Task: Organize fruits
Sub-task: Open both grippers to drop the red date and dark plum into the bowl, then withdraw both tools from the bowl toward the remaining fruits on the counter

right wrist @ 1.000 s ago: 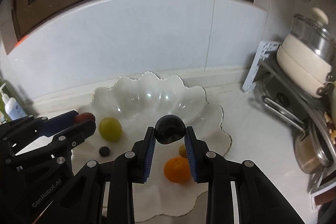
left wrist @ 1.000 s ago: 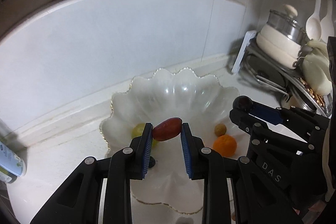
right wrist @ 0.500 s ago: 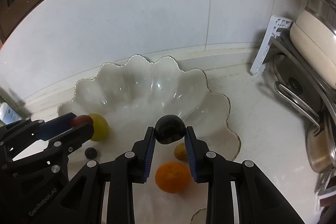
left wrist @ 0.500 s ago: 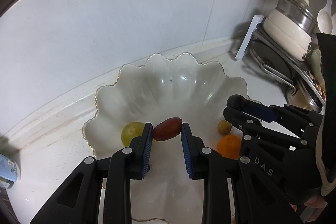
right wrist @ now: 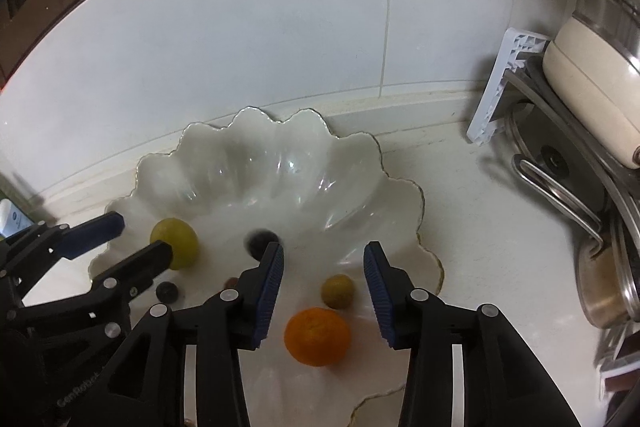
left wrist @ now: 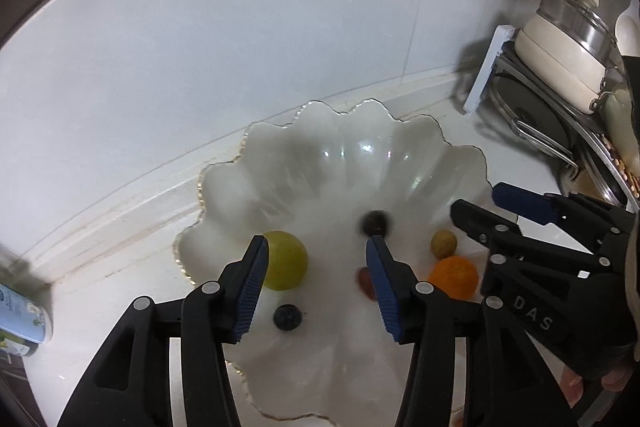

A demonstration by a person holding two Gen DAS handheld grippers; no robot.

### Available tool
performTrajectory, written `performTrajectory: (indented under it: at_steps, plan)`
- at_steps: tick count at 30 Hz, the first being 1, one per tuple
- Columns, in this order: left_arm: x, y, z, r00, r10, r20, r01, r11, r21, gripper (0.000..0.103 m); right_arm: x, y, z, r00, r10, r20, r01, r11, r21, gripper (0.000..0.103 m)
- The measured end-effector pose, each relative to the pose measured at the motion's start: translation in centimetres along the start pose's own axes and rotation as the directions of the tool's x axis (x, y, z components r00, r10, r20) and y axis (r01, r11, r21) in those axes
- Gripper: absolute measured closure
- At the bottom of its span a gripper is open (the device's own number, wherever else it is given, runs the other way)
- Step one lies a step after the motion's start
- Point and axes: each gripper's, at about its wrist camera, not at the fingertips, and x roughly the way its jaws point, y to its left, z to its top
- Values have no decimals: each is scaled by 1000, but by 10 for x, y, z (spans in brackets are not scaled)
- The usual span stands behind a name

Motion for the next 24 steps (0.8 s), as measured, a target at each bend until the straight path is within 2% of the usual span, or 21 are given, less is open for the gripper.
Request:
performTrajectory:
  at_steps: [10, 15, 24]
  plan:
    - [-42, 8, -7, 996, 49, 80, -49, 999, -4, 52, -39, 5, -6, 997, -29, 71, 29, 1000, -1, 60]
    - [-69, 11, -12, 991, 29, 129, -28, 999, -15, 49, -67, 4, -13, 992, -37, 117, 34, 999, 31, 60]
    - [-113, 9, -29, 981, 17, 192, -13, 1000, -22, 49, -122, 15, -29, 972, -66, 226, 63, 998, 21, 60]
